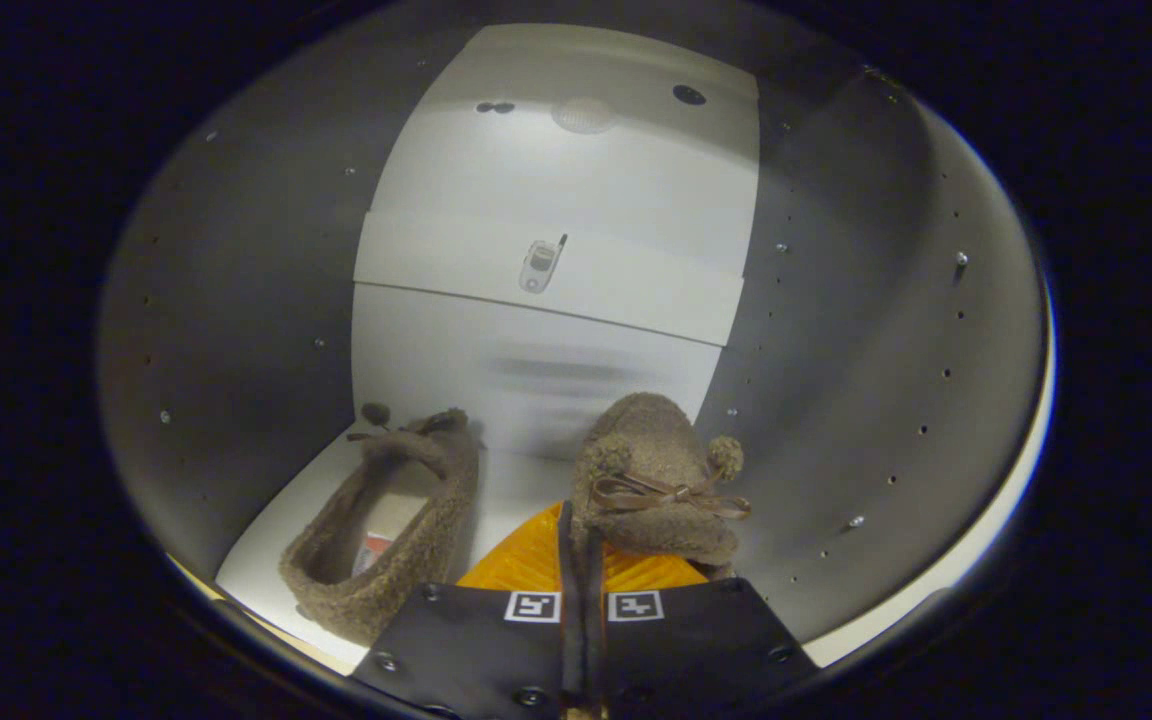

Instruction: Open the shoe cabinet door, grab the shoes and put them into the shoe cabinet, then close the shoe cabinet door.

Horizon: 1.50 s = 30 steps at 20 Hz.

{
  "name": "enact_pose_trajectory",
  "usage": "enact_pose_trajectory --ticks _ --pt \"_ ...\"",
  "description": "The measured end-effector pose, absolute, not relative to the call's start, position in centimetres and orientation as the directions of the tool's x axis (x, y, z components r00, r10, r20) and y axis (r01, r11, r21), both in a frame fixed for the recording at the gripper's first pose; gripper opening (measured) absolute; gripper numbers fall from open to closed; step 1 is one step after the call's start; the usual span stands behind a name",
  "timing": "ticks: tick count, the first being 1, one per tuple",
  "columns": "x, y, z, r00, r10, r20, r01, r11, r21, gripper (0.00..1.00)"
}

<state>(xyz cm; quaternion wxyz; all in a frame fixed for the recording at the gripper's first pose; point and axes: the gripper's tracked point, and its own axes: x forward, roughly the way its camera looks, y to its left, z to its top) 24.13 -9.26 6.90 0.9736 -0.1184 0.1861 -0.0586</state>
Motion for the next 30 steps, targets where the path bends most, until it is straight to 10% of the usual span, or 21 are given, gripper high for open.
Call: enact_pose_trajectory --ticks 15,30 --pt "20.9 -7.6 6.7 0.911 -0.111 -0.397 0.035 0.980 -0.195 0.56" --pt "3.9 -7.5 20.5 0.975 -0.138 -0.172 0.133 0.990 -0.040 0.56"
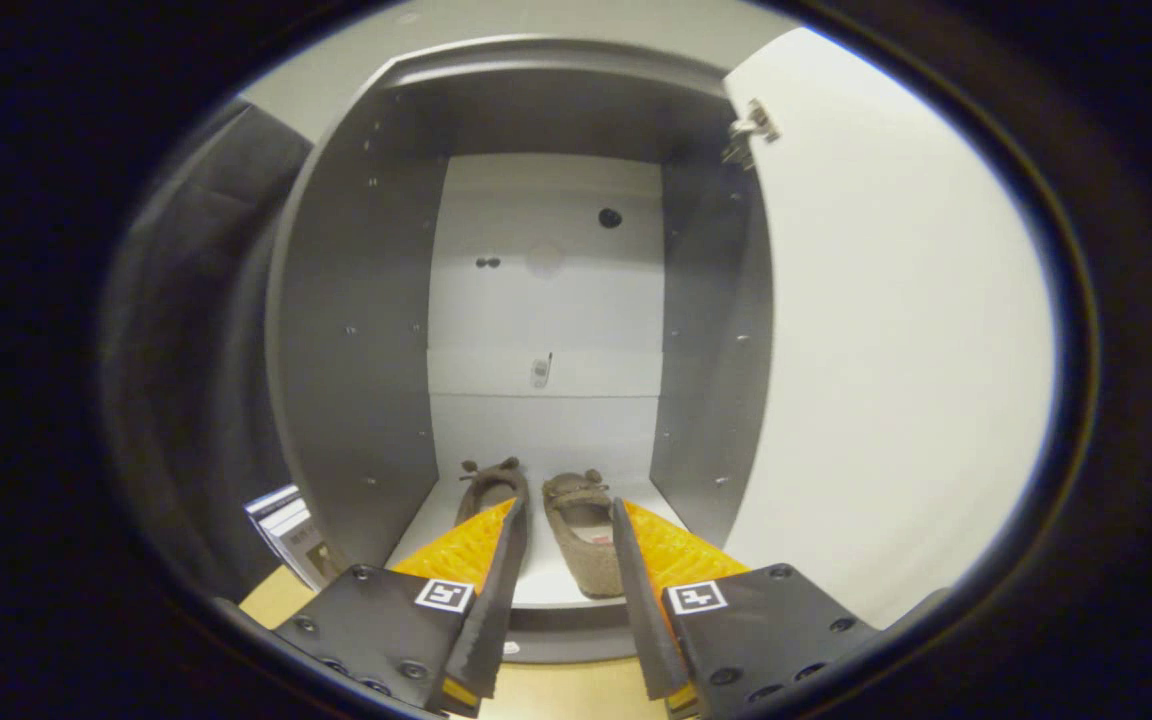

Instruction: Open the shoe cabinet door, grab the shoes and put them into the shoe cabinet, then close the shoe cabinet door.

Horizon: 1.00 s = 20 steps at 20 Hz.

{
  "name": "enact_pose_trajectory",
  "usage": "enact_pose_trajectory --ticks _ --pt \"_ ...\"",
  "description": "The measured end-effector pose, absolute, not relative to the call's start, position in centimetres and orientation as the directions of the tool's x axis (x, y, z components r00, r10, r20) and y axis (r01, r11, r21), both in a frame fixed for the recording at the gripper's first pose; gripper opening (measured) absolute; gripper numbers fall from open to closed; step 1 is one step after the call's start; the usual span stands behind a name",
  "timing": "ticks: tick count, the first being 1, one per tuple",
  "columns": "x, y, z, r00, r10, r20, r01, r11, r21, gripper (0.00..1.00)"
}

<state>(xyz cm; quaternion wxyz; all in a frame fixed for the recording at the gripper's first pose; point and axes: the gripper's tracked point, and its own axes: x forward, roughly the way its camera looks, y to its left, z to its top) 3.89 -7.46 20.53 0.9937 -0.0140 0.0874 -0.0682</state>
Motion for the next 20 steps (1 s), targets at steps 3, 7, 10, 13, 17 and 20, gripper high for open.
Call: enact_pose_trajectory --ticks 3,7,10,13,17,20 --pt "-0.3 -8.3 22.3 0.974 -0.165 -0.154 0.161 0.986 -0.035 0.56" --pt "-6.0 -9.9 24.5 0.974 -0.185 -0.131 0.184 0.983 -0.021 0.56" --pt "-10.0 -11.5 26.0 0.976 -0.189 -0.113 0.186 0.982 -0.029 0.56" --pt "-14.1 -13.5 27.1 0.977 -0.184 -0.108 0.183 0.983 -0.018 0.56" --pt "-19.0 -17.5 28.2 0.975 -0.202 -0.097 0.199 0.979 -0.036 0.56" --pt "-22.8 -21.5 29.4 0.970 -0.226 -0.090 0.224 0.974 -0.033 0.56"
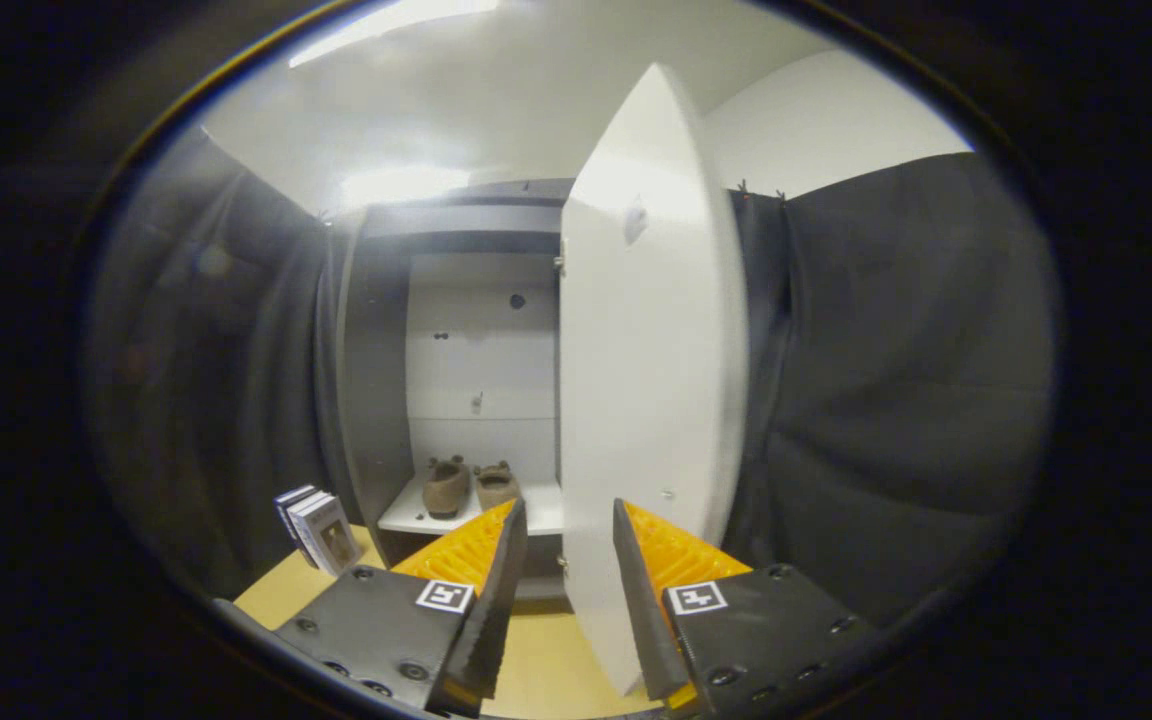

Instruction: Open the shoe cabinet door, grab the shoes and put them into the shoe cabinet, then close the shoe cabinet door.

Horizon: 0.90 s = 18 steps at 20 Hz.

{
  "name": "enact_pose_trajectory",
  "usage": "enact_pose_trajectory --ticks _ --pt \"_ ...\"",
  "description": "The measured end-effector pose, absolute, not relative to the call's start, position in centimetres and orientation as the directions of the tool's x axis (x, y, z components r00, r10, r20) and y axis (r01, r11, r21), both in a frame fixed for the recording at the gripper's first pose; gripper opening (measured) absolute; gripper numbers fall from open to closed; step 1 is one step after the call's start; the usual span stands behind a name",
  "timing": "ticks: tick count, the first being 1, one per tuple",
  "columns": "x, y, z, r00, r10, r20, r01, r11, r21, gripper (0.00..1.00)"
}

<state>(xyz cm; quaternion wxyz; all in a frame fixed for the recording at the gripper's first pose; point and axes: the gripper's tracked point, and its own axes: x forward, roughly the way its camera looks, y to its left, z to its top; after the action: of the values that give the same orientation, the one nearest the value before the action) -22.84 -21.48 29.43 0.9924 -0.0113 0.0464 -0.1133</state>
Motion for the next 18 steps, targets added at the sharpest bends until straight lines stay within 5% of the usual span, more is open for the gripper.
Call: enact_pose_trajectory --ticks 10,18 --pt "-23.8 -30.6 28.7 0.969 -0.234 -0.082 0.233 0.972 -0.017 0.57" --pt "-21.2 -30.3 26.5 0.985 -0.123 -0.121 0.127 0.992 0.026 0.59"
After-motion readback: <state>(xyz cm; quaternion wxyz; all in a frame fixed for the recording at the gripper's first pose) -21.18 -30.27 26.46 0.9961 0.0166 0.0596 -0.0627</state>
